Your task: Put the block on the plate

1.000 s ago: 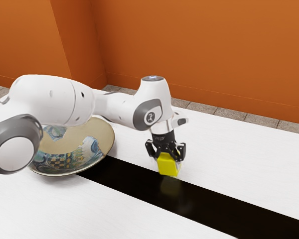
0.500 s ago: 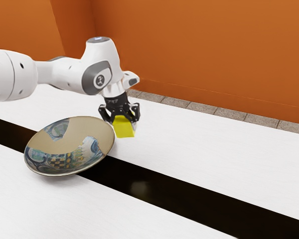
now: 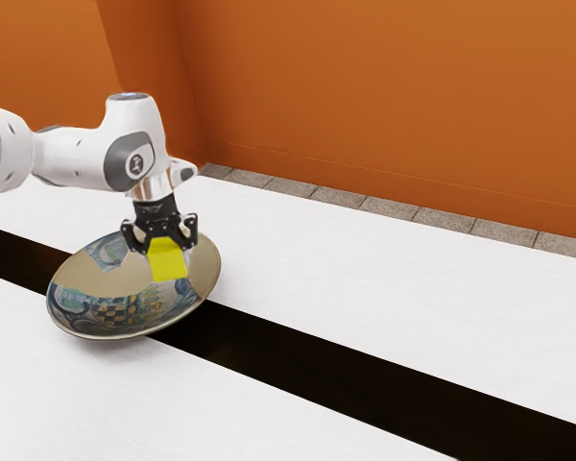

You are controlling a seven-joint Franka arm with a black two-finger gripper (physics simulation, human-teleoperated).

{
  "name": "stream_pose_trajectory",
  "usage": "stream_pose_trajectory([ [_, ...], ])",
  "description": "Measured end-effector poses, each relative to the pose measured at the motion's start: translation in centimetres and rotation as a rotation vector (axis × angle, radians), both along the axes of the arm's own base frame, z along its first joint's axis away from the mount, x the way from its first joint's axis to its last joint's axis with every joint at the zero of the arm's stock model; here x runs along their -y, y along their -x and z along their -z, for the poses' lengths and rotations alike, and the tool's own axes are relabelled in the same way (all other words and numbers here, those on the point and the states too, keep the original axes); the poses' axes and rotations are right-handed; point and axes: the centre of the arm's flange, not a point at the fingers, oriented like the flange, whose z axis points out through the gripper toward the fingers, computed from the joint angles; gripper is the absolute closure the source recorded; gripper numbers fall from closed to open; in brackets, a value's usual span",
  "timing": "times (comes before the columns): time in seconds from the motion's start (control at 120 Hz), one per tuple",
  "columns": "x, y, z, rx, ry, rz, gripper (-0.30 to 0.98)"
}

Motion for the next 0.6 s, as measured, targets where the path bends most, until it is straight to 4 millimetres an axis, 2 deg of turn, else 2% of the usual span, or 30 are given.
stream_pose_trajectory([
  [0.125,-1.8,0.2,2.0,-0.030,0.008,-0.039,0.23],
  [0.233,-1.9,0.2,1.7,-0.025,0.011,-0.044,0.14],
  [0.3,-1.6,0.3,0.1,-0.002,0.010,-0.038,0.10],
  [0.358,-0.9,0.4,-2.1,0.030,0.006,-0.022,0.08],
  [0.492,2.3,0.1,-6.3,0.096,0.000,0.088,0.04],
  [0.6,3.5,-0.2,-9.0,0.137,-0.005,0.213,0.02],
])
